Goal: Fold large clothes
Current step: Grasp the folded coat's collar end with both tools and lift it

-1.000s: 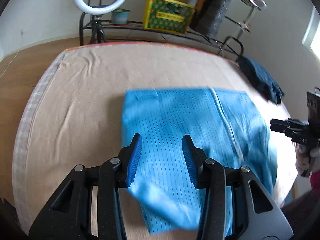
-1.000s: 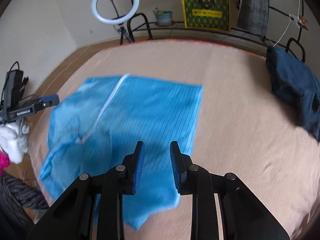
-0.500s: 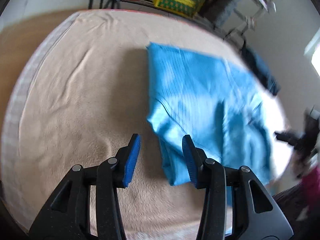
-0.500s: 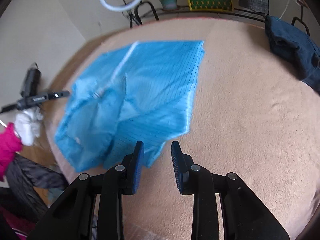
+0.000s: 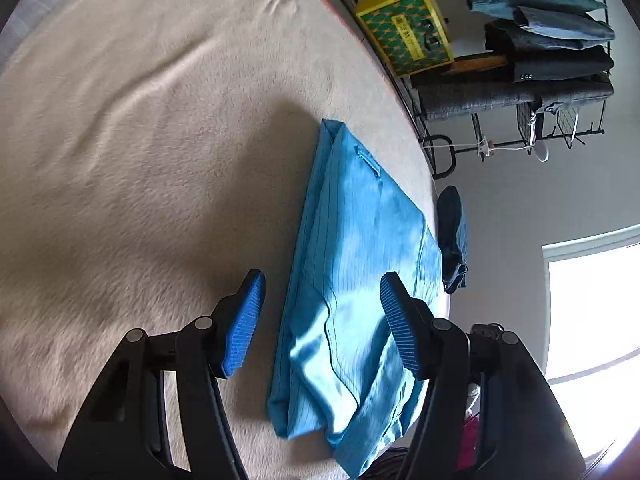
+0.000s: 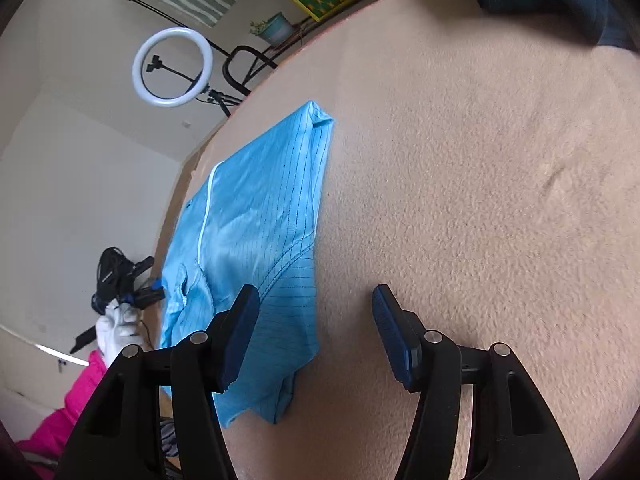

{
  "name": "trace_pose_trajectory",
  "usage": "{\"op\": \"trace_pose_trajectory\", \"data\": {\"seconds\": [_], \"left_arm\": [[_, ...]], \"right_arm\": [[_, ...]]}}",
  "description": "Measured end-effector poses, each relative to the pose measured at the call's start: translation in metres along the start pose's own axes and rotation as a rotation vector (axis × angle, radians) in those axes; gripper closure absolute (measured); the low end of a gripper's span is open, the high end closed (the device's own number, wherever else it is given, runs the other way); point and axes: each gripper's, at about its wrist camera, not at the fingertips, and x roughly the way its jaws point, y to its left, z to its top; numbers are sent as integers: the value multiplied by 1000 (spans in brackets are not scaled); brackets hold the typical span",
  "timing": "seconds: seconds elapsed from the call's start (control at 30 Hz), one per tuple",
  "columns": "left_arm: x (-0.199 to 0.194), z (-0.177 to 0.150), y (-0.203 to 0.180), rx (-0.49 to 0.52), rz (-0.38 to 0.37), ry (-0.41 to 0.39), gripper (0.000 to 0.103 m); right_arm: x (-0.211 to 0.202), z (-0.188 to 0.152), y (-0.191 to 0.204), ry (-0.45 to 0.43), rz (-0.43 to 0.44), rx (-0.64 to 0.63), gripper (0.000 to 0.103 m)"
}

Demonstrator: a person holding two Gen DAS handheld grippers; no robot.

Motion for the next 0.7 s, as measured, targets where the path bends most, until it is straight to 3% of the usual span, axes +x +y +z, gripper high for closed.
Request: {"op": "trace_pose_trajectory", "data": {"seconds": [0.1, 0.3, 0.53, 0.6, 0.7], "left_arm": [[16, 4, 2, 1, 15, 31, 42], [30, 11, -4, 26, -26, 62, 42], [50, 19, -17, 47, -38, 77, 45], [56, 21, -19, 47, -21, 86, 62], [61, 21, -20, 37, -10, 70, 66]], "right_arm": [[4, 2, -1, 16, 45, 8, 53], [21, 9, -14, 50, 158, 73, 70], [35, 15, -8, 69, 237, 76, 74], [39, 17, -6, 73, 243, 77, 74], [44, 21, -4, 70, 241, 84, 75]]}}
